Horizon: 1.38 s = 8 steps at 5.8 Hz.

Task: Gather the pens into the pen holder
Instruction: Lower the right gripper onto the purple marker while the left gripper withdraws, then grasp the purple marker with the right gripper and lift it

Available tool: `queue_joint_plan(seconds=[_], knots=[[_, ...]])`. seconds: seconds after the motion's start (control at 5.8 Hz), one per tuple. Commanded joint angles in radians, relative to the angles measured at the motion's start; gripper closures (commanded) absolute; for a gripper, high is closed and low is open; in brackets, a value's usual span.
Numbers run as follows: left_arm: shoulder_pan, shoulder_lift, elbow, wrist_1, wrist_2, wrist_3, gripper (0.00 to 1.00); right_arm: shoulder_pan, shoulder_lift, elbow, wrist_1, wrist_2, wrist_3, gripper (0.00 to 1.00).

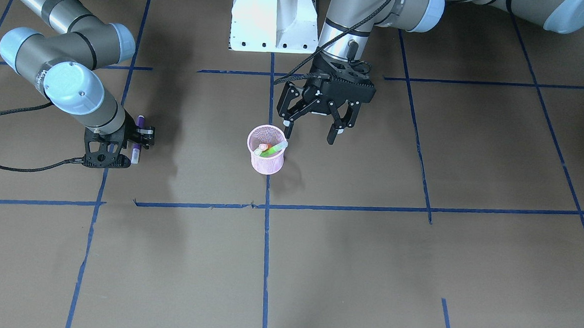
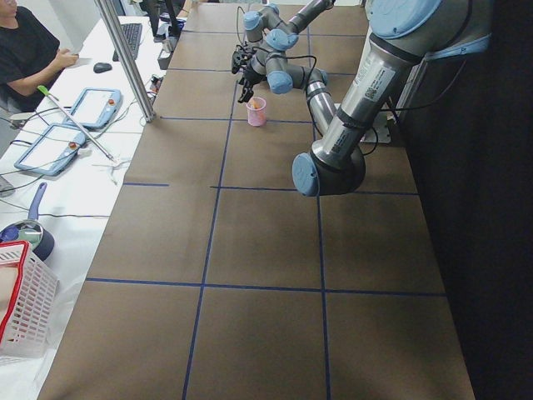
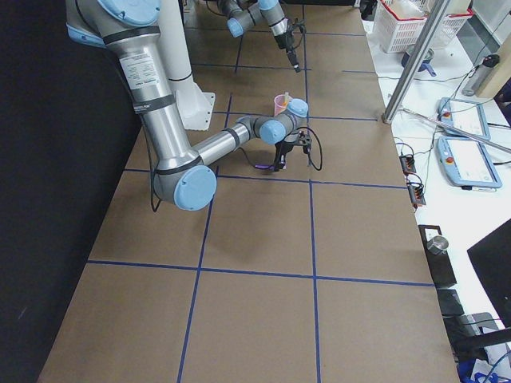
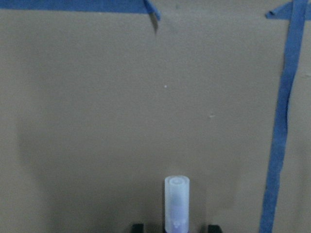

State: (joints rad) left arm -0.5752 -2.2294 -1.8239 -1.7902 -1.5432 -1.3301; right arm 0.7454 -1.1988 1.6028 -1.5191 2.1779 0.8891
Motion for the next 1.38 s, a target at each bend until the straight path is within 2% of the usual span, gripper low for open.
queue_joint_plan(seconds=[0.0,0.17,0.34,0.69,0.86,1.03,1.21], knots=[[0.0,0.001,0.0,-0.002,0.0,0.0,0.04,0.0,0.002,-0.011,-0.003,0.009,-0.001,0.8],[0.0,0.001,0.0,0.0,0.0,0.002,0.04,0.0,0.002,-0.011,-0.001,0.02,-0.002,1.0],[0.0,0.008,0.0,-0.006,0.0,0.002,0.04,0.002,0.002,-0.011,-0.003,0.054,-0.004,1.0],[0.001,0.036,0.002,-0.058,0.0,0.002,0.04,0.006,0.005,-0.007,0.002,0.063,-0.004,1.0],[0.001,0.036,0.002,-0.058,0.0,0.002,0.04,0.024,0.027,0.044,0.001,0.066,0.011,1.0],[0.001,0.036,0.002,-0.058,0.0,0.0,0.04,0.034,0.027,0.166,0.001,0.012,0.06,1.0],[0.001,0.036,0.0,-0.058,0.0,0.0,0.04,-0.03,0.03,0.272,0.004,-0.179,0.101,1.0]])
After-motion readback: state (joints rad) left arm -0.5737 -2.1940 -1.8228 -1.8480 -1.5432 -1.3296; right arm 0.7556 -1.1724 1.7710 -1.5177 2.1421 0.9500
